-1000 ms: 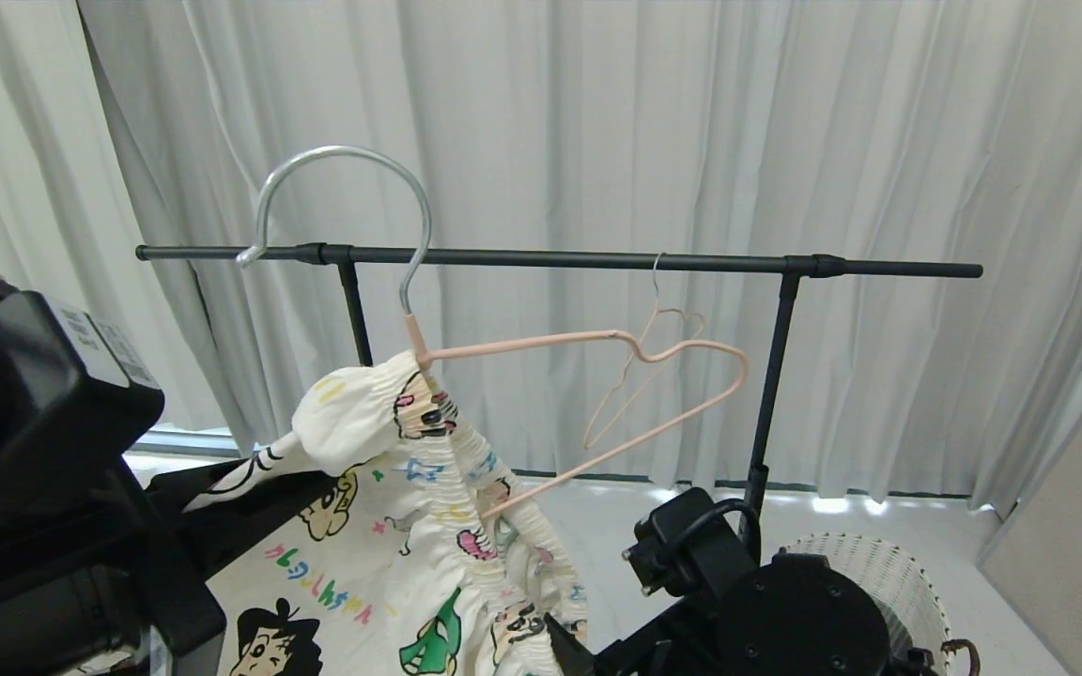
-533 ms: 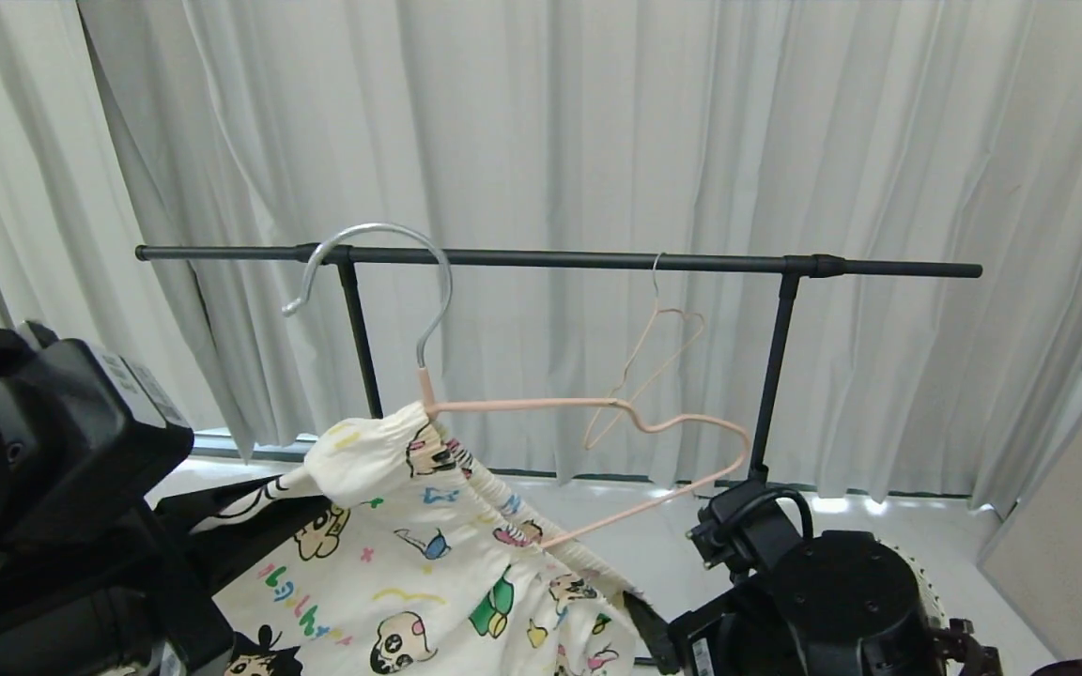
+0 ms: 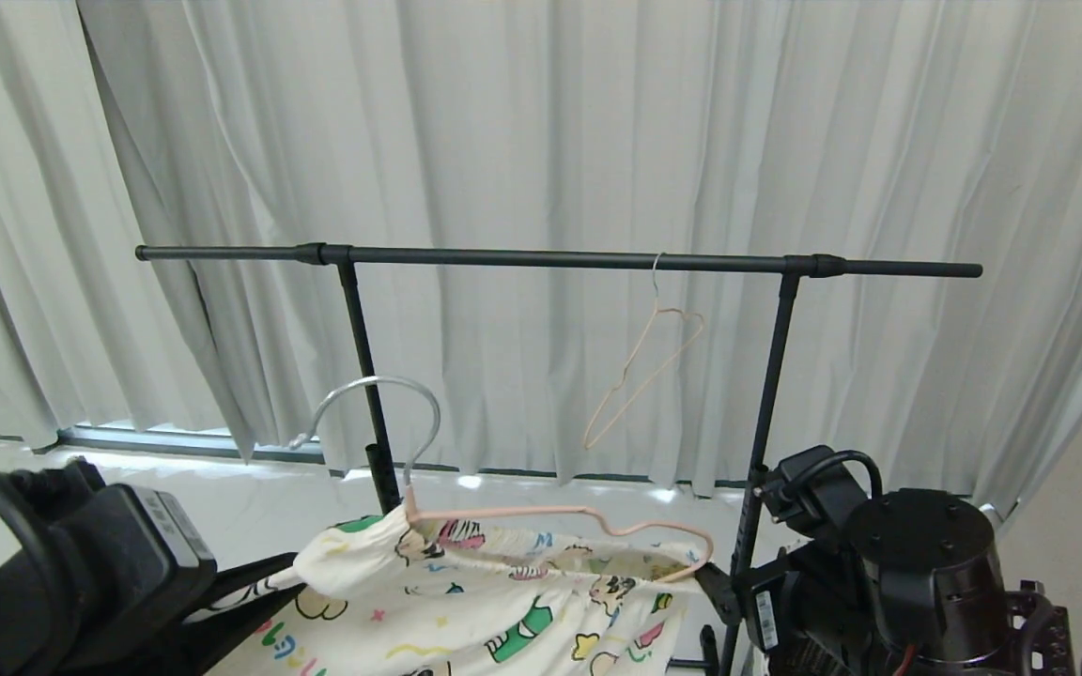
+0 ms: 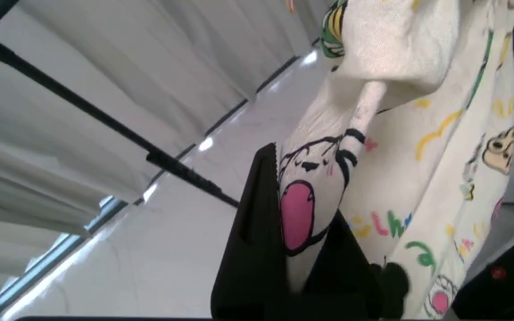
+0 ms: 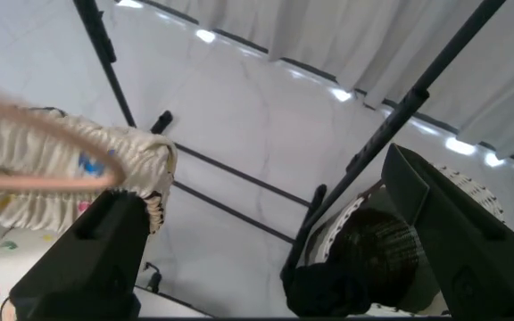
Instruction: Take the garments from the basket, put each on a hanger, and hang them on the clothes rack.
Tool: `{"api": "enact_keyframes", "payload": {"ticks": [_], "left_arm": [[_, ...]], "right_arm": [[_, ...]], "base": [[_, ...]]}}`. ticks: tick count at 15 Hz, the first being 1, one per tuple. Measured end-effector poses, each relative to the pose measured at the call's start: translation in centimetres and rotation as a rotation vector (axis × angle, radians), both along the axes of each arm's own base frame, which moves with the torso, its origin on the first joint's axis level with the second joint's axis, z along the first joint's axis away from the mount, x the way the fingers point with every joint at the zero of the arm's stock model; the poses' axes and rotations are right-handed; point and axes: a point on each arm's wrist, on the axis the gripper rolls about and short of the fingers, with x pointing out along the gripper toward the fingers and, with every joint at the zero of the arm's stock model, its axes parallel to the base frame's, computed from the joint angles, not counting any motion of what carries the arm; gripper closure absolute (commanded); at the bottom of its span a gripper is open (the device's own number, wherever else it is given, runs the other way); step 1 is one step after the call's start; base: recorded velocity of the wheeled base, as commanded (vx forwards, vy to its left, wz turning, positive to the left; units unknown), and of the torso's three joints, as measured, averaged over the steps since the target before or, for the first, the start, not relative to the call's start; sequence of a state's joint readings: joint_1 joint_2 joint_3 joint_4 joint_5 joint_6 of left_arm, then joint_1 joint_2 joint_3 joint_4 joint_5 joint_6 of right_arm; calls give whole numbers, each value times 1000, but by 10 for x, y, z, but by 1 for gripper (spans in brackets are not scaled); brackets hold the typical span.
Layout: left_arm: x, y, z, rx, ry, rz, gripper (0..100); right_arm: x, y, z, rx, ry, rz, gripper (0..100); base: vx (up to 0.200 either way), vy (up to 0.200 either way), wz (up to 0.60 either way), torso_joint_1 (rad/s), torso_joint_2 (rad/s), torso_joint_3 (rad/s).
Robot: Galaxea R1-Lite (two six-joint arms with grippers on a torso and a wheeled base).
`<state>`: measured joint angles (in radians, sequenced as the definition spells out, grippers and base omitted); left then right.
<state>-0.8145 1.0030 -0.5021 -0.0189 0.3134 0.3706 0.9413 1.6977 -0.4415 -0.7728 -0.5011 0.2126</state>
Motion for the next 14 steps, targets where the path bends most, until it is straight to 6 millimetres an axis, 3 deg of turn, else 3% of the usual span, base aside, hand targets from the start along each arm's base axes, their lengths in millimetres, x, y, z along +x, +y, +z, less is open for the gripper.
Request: {"api": "enact_keyframes", "payload": {"ticks": [5, 9, 14], "left_arm": [[-11, 15, -27, 137, -3, 33, 100], [-12, 18, -35, 171, 7, 75, 100], [-7, 15, -38, 165, 33, 123, 100]], "right_arm": [[0, -2, 2, 6, -6, -6, 0], [-2, -2, 7, -29, -37, 29, 0], [-32, 11, 20, -44, -82, 284, 0]], "base": [[0, 0, 0, 0, 0, 0], [0, 0, 0, 0, 0, 0], [0, 0, 0, 0, 0, 0]]}}
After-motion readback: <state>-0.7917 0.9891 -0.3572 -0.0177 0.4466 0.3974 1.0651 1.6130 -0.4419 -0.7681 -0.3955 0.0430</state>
